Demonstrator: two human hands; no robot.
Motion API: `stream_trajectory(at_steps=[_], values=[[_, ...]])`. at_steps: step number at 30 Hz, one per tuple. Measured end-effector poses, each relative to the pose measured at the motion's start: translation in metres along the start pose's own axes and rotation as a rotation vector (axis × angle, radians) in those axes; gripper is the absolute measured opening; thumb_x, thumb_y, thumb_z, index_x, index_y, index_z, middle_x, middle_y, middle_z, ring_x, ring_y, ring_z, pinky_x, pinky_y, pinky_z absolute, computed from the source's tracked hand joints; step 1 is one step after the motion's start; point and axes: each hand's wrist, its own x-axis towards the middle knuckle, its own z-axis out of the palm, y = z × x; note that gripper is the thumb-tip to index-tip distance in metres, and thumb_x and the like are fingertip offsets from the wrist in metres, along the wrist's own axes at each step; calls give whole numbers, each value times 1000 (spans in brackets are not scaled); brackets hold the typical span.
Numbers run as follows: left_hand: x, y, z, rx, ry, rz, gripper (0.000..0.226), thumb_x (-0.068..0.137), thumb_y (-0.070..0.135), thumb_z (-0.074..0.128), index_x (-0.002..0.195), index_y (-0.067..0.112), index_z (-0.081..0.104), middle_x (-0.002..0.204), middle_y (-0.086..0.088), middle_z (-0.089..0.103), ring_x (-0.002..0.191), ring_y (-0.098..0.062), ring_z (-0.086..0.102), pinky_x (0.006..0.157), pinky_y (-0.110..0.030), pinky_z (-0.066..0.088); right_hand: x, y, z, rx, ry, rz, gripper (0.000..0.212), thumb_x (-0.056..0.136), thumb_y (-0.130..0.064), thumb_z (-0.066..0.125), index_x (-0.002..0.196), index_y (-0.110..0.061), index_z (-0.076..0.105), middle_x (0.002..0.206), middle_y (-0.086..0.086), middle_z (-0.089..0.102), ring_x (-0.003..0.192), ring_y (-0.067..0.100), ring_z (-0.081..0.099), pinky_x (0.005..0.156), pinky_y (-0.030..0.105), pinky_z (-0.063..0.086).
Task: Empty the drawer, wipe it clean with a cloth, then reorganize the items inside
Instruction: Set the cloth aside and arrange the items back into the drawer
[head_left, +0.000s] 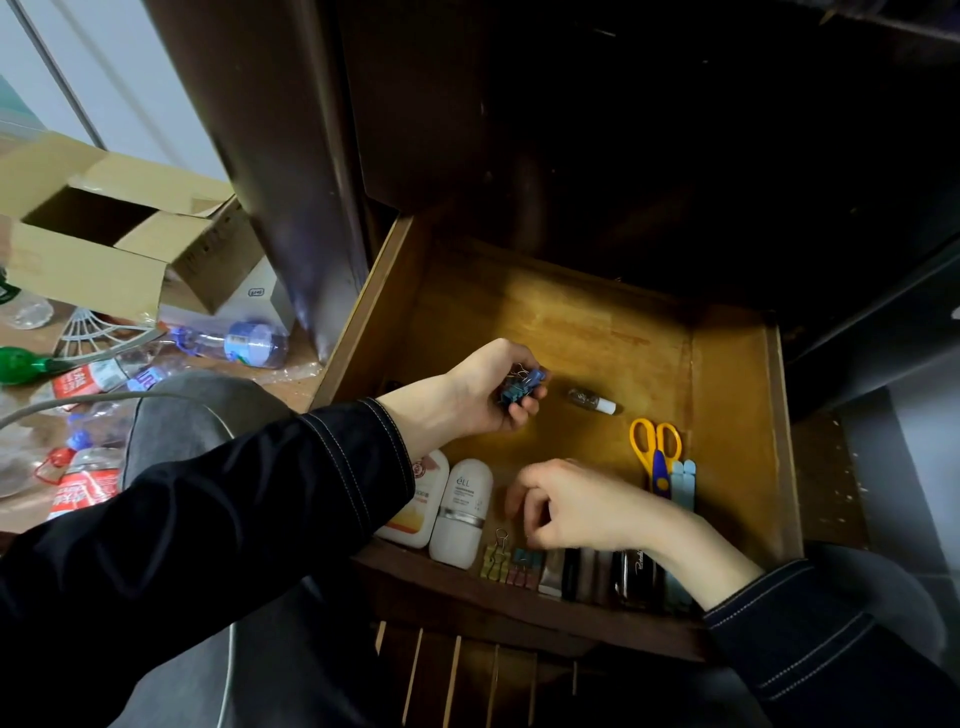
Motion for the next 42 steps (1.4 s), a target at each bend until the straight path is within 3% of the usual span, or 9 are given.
stream_trajectory(at_steps=[8,12,15,19,21,25,32,35,42], values=[[-2,0,1,11,8,4,15,95,15,43,88,9,55,67,-3,52,50,-12,42,38,-16,29,3,5,6,-39,-48,1,38,84,-11,71,120,-20,65,90,-8,74,63,-11,60,52,9,38],[-2,0,1,5,18,-2,14,94,15,43,90,9,55,69,-4,52,51,-12,43,38,-17,30,3,3,1,-43,37,41,29,85,-24,71,113,-28,68,90,-8,72,69,-1,65,62,27,56],[-2,0,1,22,51,-5,18,95,16,42,89,9,56,68,-5,53,51,-13,44,40,-17,32,2,3,-11,-3,286,121,3,90,-32,66,91,-30,68,75,-12,72,66,1,65,70,41,59],[-3,-1,3,82,71,-30,19,97,19,41,96,7,56,73,-8,55,55,-15,46,42,-19,36,-1,7,-25,266,787,170,11,97,-33,60,88,-33,66,72,-14,70,73,-9,64,64,11,45],[-3,-2,5,126,64,-43,19,99,20,40,97,7,54,74,-8,56,55,-16,48,43,-20,37,-2,5,-28,298,919,135,7,98,-33,61,96,-31,67,83,-17,69,85,-9,62,64,7,44],[-5,-5,9,219,-5,-60,25,103,21,34,98,6,53,72,-8,57,55,-16,52,53,-25,39,-3,0,-29,248,868,65,15,95,-29,63,110,-27,69,95,-16,67,89,-3,62,73,21,51],[-6,-5,11,228,-19,-97,35,106,37,31,112,10,52,72,-8,57,56,-16,51,46,-21,39,-3,1,-29,152,854,80,8,94,-21,65,98,-26,70,97,-15,59,86,-3,54,69,20,44],[-7,-5,10,234,-24,-84,36,107,37,30,111,10,52,66,-7,60,55,-16,50,47,-21,38,-3,1,-30,175,827,70,15,95,-18,63,106,-25,69,102,-12,62,86,2,59,71,23,49],[-8,-4,11,243,-45,-50,16,100,20,42,98,6,50,70,-9,60,53,-16,46,48,-22,34,-2,6,-31,216,866,165,5,93,-25,64,91,-26,69,95,-14,68,92,6,61,79,34,55]])
